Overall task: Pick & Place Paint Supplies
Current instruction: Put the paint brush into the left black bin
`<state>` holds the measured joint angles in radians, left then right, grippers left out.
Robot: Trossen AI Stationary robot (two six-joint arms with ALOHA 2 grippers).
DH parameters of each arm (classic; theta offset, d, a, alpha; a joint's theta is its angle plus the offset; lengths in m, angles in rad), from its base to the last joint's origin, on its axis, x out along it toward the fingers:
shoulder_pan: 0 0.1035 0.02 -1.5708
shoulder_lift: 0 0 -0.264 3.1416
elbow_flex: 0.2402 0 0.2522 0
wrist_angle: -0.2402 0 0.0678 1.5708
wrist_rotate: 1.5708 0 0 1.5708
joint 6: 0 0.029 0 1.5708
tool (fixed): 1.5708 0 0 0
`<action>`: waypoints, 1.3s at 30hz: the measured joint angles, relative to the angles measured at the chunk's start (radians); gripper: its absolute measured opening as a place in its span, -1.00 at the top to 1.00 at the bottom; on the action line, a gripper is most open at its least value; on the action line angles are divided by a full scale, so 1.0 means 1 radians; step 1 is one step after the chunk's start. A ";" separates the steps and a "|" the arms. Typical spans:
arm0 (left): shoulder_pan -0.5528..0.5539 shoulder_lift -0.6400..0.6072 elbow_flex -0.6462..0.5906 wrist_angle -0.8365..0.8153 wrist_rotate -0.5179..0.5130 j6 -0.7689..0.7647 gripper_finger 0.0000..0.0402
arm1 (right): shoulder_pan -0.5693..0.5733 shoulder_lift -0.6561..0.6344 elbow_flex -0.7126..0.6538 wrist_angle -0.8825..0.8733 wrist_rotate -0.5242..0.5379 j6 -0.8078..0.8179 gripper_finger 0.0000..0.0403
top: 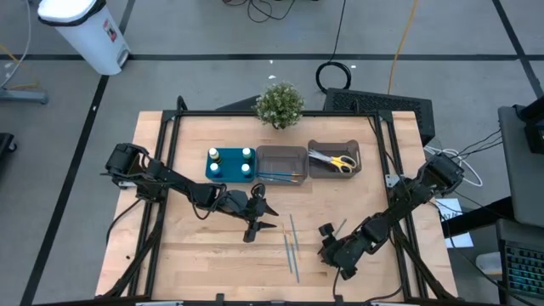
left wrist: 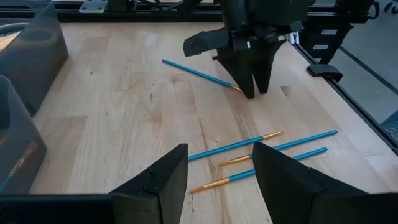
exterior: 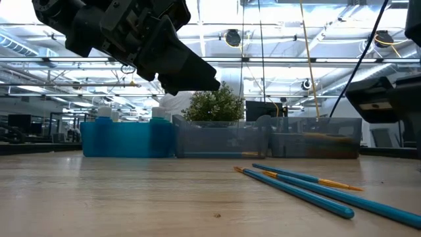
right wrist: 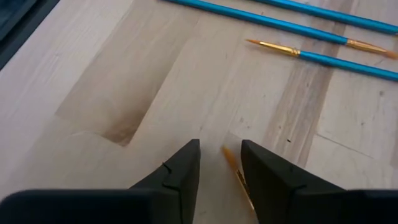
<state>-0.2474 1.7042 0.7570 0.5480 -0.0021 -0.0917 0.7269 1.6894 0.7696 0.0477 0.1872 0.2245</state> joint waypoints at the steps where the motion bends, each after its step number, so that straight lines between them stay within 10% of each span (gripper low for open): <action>1: 0.000 0.000 0.000 0.000 0.000 -0.001 0.07 | 0.000 0.000 0.000 -0.001 -0.001 0.000 0.45; 18: 0.000 0.000 0.000 0.000 0.000 -0.003 0.07 | -0.014 0.000 0.000 -0.015 -0.006 -0.001 0.97; 39: 0.000 0.000 0.000 0.002 0.000 0.000 0.07 | -0.082 -0.152 -0.002 0.262 0.182 0.014 1.00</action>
<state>-0.2474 1.7039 0.7567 0.5498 -0.0021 -0.0921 0.6447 1.5370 0.7672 0.3100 0.3696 0.2383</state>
